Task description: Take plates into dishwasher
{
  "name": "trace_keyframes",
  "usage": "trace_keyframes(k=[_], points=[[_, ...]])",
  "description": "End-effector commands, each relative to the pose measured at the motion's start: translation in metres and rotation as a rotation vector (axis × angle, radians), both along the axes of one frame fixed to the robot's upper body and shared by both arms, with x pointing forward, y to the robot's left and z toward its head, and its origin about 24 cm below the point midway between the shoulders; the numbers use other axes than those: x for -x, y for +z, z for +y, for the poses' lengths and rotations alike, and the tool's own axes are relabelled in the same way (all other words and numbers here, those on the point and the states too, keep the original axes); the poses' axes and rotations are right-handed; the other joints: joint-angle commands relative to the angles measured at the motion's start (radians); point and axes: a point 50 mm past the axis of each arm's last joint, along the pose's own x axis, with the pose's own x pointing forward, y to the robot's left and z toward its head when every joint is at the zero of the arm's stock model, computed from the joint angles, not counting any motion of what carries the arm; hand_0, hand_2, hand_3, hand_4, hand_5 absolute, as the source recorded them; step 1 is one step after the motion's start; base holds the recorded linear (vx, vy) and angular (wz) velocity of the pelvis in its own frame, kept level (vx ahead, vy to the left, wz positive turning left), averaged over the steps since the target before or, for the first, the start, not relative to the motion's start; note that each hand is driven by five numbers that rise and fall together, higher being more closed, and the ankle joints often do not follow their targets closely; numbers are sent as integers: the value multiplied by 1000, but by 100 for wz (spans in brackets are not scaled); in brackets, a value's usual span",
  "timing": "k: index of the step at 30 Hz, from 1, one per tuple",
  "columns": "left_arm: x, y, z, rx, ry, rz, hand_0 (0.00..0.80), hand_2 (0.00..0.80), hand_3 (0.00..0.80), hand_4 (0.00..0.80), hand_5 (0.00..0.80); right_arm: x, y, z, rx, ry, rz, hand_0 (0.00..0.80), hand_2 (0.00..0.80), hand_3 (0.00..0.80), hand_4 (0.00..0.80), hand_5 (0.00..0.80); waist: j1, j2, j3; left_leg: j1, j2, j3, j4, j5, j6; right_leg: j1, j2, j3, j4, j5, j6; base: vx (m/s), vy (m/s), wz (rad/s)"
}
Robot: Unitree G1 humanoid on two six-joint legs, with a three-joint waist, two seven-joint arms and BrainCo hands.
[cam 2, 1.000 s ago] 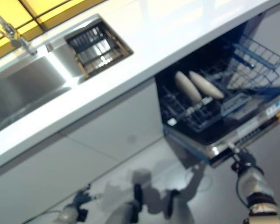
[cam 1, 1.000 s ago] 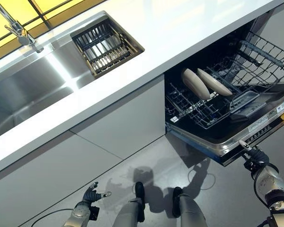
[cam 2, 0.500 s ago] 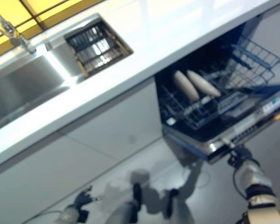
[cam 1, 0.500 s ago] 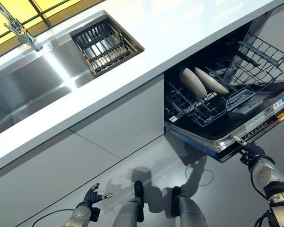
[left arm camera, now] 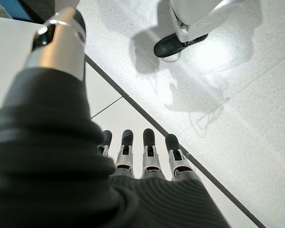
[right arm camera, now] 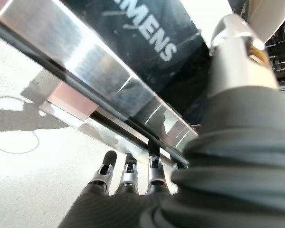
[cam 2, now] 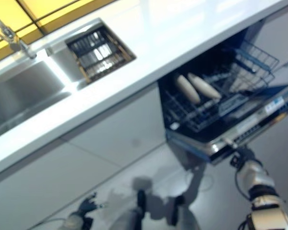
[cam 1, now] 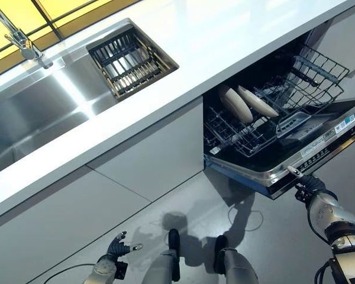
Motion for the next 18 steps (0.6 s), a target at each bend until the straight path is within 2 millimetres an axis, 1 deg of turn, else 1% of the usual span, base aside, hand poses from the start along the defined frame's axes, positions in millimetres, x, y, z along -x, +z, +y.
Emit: trace_keyframes(k=[1, 5, 7, 12, 18], points=[[-6, 6, -1, -24, -47, -27, 0, 0, 0, 0, 0, -77, 149, 100, -10, 371, -574, 0, 0, 0, 0, 0, 106, -43, -16, -18, -77, 38, 154, -73, 67, 35, -46, 107, -68, 103, 47, 34, 8, 2], [-4, 5, 0, -26, -50, -18, 0, 0, 0, 0, 0, -78, 154, 109, -8, 398, -599, 0, 0, 0, 0, 0, 110, -44, -13, -11, -78, 36, 147, -72, 66, 45, -48, 103, -80, 107, 48, 18, 2, -4], [-3, 4, -1, -23, -54, -16, 0, 0, 0, 0, 0, -79, 160, 114, -5, 413, -621, 0, 0, 0, 0, 0, 112, -44, -12, -3, -79, 35, 137, -69, 65, 54, -49, 101, -93, 111, 49, 0, 0, 0], [-3, 4, -2, -24, -63, -20, 0, 0, 0, 0, 0, -79, 169, 120, -1, 428, -644, 0, 0, 0, 0, 0, 117, -45, -11, 4, -77, 33, 129, -70, 64, 65, -51, 97, -106, 114, 50, 1, 2, -8], [-4, 4, -3, -24, -67, -14, 0, 0, 0, 0, 0, -80, 175, 123, -1, 438, -652, 0, 0, 0, 0, 0, 122, -51, -13, 13, -76, 30, 126, -73, 62, 82, -53, 93, -120, 116, 49, 3, -1, -2]])
